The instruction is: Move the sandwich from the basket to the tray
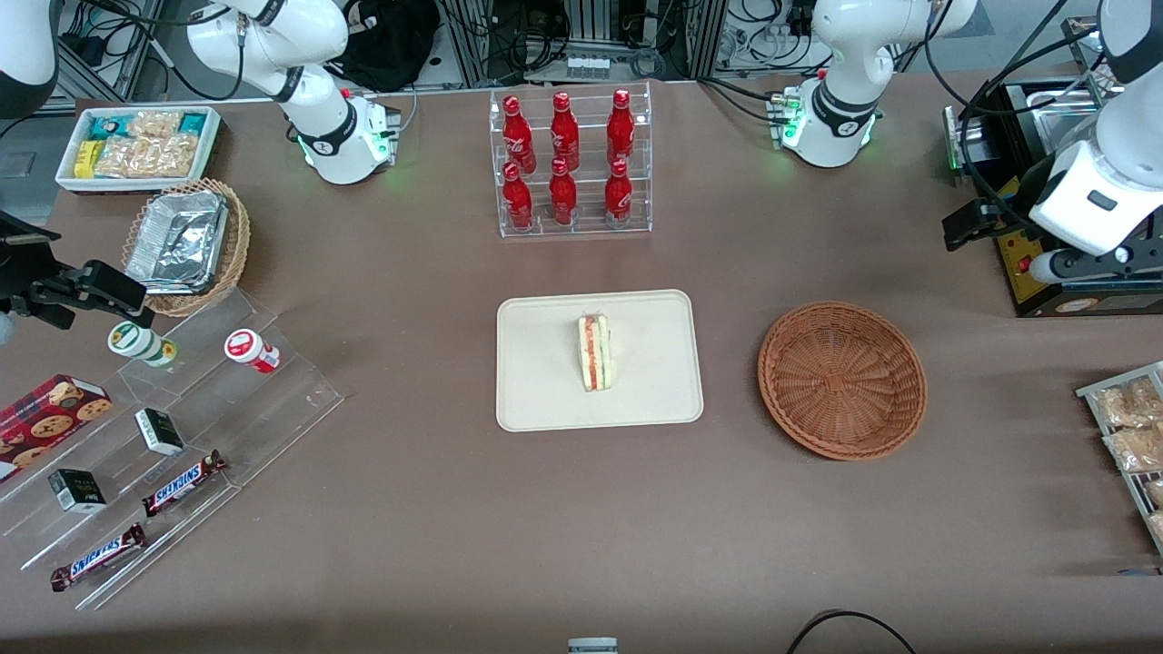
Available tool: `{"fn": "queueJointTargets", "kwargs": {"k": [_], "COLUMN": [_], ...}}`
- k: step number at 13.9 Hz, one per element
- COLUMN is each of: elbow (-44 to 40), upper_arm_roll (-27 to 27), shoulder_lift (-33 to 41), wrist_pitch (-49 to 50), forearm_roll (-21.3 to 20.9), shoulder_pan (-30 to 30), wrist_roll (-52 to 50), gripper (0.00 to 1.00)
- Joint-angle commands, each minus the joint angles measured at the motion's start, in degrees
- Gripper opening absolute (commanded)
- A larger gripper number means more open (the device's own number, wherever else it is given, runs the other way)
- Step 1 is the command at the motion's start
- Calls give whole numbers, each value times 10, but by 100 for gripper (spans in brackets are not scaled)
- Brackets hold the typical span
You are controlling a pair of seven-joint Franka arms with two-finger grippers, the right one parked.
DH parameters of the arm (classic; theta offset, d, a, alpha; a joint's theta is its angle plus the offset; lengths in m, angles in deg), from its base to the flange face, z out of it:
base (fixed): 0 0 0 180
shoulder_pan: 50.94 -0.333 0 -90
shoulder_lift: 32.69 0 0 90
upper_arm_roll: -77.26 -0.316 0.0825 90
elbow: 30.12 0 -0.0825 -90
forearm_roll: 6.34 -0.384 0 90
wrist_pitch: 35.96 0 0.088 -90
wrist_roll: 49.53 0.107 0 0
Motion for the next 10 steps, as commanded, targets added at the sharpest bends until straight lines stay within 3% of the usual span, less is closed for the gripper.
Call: {"fn": "queueJointTargets", "kwargs": {"k": [1, 10], "elbow": [-4, -12], "upper_arm_roll": [-13, -24], "shoulder_lift": [4, -1], "wrist_pitch": [-16, -18], "forearm_roll": [0, -4], "shoulder_pan": [11, 9], "wrist_roll": [19, 48], "gripper": [100, 100]}}
